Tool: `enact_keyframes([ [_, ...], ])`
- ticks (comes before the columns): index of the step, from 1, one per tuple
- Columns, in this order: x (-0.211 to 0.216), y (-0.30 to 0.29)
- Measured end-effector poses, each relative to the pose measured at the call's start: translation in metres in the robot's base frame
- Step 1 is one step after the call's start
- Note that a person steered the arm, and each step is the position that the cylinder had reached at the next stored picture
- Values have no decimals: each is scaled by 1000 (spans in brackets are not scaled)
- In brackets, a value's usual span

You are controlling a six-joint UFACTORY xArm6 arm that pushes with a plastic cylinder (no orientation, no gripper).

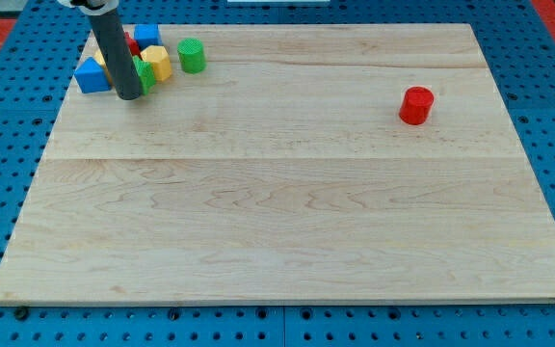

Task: Push the red circle to the center

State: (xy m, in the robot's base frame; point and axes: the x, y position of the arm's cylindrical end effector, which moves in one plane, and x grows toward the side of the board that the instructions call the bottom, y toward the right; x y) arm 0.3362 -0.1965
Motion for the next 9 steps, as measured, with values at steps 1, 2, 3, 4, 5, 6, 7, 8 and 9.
enact_keyframes([
  [1,5,8],
  [2,53,26],
  [3,79,-34],
  [4,70,-107],
  [5,61,-108],
  [6,81,-37],
  [7,100,113],
  [8,101,262],
  [9,66,374],
])
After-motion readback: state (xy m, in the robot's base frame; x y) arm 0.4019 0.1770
